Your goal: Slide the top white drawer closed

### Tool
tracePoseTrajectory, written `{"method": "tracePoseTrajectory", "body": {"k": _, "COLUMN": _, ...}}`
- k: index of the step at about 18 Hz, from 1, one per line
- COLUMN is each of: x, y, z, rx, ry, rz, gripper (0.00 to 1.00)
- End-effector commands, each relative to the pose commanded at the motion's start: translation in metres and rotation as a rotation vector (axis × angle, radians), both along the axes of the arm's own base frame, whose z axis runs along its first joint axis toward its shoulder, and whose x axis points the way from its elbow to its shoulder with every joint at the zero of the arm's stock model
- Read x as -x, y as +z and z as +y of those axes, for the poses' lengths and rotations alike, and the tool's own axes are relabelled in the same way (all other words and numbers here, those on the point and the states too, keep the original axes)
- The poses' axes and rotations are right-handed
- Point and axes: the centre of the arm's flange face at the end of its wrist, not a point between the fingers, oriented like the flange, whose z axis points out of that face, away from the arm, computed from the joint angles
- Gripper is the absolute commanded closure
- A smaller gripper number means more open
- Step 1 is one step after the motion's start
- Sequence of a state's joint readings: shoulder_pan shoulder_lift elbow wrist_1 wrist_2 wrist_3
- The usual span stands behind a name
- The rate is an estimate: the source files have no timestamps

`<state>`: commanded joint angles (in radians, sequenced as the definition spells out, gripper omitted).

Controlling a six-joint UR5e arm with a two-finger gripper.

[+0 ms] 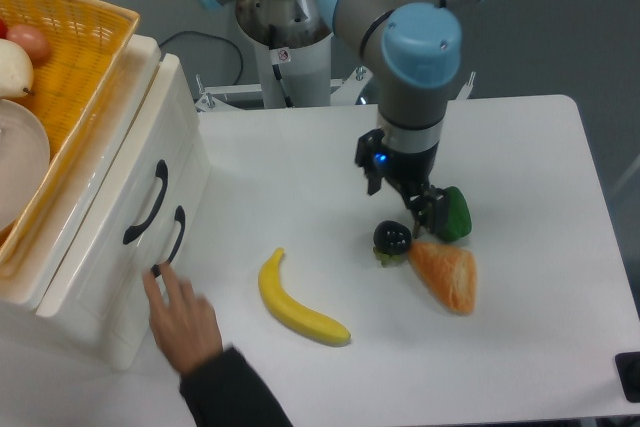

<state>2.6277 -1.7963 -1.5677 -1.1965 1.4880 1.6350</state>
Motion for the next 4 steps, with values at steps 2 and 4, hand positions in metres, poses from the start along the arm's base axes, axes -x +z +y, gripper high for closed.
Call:
{"method": "tracePoseTrajectory", "body": {"k": 2, "x": 0.0028, "y": 0.0015, "z": -0.0060, "rx": 0.010, "ry": -0.033, "rz": 0.002, "gripper": 0.00}}
{"method": "tracePoseTrajectory", "body": {"k": 4, "x": 0.0051, "y": -0.0009, "z": -0.0099, "rx": 0.016, "ry": -0.064, "rz": 0.003, "gripper": 0.00}}
